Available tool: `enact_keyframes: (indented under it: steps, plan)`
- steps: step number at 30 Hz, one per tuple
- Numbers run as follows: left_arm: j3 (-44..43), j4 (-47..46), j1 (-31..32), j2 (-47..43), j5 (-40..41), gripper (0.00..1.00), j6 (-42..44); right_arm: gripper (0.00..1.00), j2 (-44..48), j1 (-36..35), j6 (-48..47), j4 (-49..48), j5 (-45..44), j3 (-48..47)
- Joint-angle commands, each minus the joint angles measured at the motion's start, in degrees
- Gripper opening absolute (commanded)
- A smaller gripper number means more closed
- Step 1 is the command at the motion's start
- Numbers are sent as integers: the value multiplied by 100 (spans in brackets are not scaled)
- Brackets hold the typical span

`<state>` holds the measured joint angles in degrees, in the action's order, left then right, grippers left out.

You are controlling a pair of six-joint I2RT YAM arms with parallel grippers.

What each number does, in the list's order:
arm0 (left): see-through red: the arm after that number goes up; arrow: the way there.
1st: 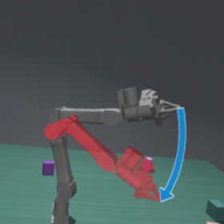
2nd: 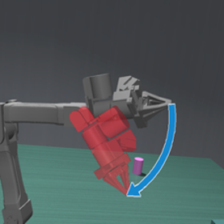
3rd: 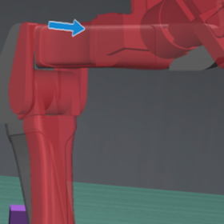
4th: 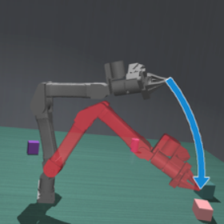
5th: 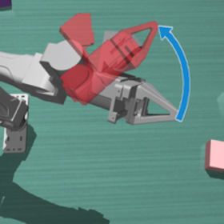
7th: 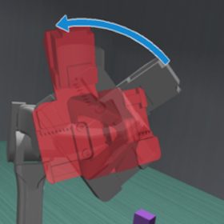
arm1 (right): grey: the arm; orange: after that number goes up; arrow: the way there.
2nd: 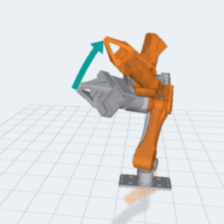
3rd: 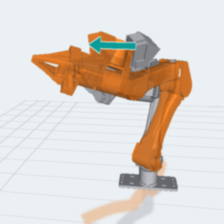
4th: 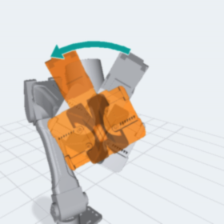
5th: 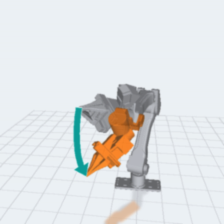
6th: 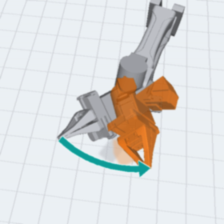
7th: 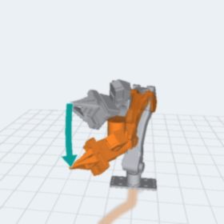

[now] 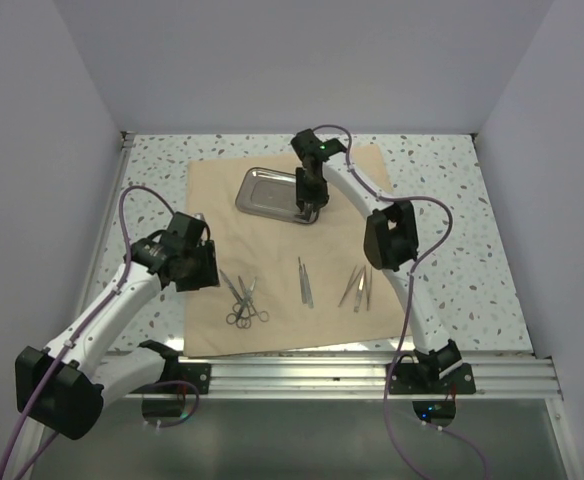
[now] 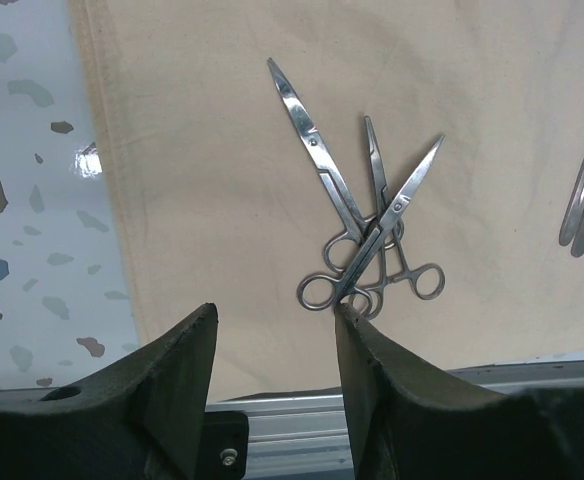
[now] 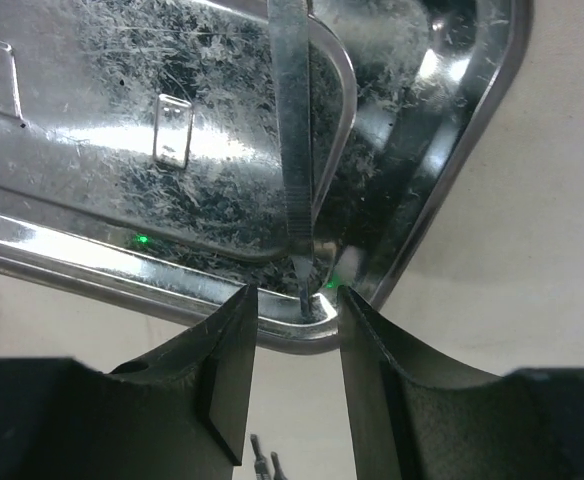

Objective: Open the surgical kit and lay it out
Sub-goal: Pick up the medical item from the container.

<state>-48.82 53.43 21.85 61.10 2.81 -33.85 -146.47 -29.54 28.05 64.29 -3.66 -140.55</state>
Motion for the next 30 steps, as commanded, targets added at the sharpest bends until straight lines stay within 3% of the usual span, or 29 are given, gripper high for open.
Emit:
enact_keyframes:
  steps: [1, 9, 12, 14, 25, 30]
  plan:
    - [118, 27, -40, -142, 18, 54, -17, 41, -249, -87, 42, -92, 15, -306]
    - [65, 97, -40, -72, 167, 54, 150, 40, -513, -140, 148, -57, -99, -280]
    - [74, 141, -40, -72, 273, 55, 238, 33, -584, -192, 183, -49, -117, -236]
    - [65, 168, -40, -72, 343, 55, 308, 23, -636, -271, 209, 13, -187, -253]
    - [65, 62, -49, -107, 317, 55, 423, 0, -1190, -597, 324, 584, -407, -508]
    - [109, -8, -49, -107, 291, 55, 484, 0, -1252, -658, 394, 646, -381, -491]
